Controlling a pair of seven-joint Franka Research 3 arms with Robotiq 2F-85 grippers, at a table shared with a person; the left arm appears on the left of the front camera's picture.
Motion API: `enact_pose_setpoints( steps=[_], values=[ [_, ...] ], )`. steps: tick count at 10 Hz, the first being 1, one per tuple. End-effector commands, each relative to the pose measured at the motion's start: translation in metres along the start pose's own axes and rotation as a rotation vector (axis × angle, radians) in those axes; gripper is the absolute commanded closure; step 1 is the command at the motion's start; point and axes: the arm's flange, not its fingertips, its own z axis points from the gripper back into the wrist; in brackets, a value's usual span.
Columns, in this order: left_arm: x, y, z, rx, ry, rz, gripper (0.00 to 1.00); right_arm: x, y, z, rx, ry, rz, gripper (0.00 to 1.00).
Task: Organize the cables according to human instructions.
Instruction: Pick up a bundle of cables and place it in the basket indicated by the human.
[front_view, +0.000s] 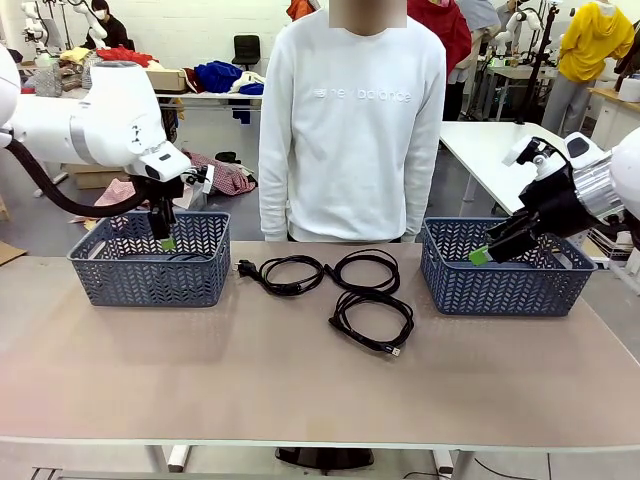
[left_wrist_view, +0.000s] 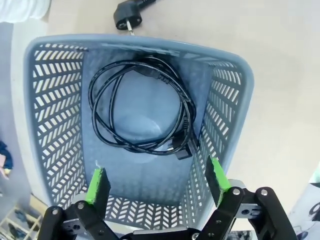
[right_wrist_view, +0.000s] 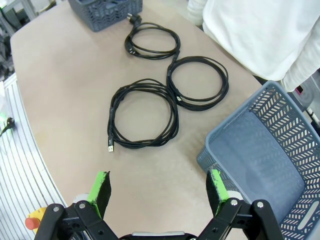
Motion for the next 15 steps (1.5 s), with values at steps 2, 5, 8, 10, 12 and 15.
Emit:
enact_pose_setpoints(
  steps=[2, 5, 8, 10, 12, 15],
  values=[
    [-0.004, 0.0, 0.006, -0.035, -0.03, -0.004, 0.0, 0.0, -0.002, -0.001, 0.011, -0.015, 0.001, 0.0],
    [-0.008, -0.001, 0.008, -0.031, -0.029, 0.053, 0.0, 0.0, -0.002, -0.001, 0.011, -0.015, 0.001, 0.0],
    [-0.002, -0.002, 0.001, -0.023, -0.009, 0.015, 0.0, 0.0, -0.002, -0.001, 0.011, -0.015, 0.001, 0.0],
    [-0.001, -0.002, -0.001, -0.026, -0.011, 0.019, 0.0, 0.0, -0.002, -0.001, 0.011, -0.015, 0.001, 0.0],
    [0.015, -0.013, 0.013, -0.025, -0.119, 0.055, 0.0, 0.0, -0.002, -0.001, 0.011, -0.015, 0.001, 0.0],
    [0.039, -0.046, 0.034, -0.068, -0.256, 0.076, 0.0, 0.0, -0.002, -0.001, 0.011, -0.015, 0.001, 0.0]
  ],
)
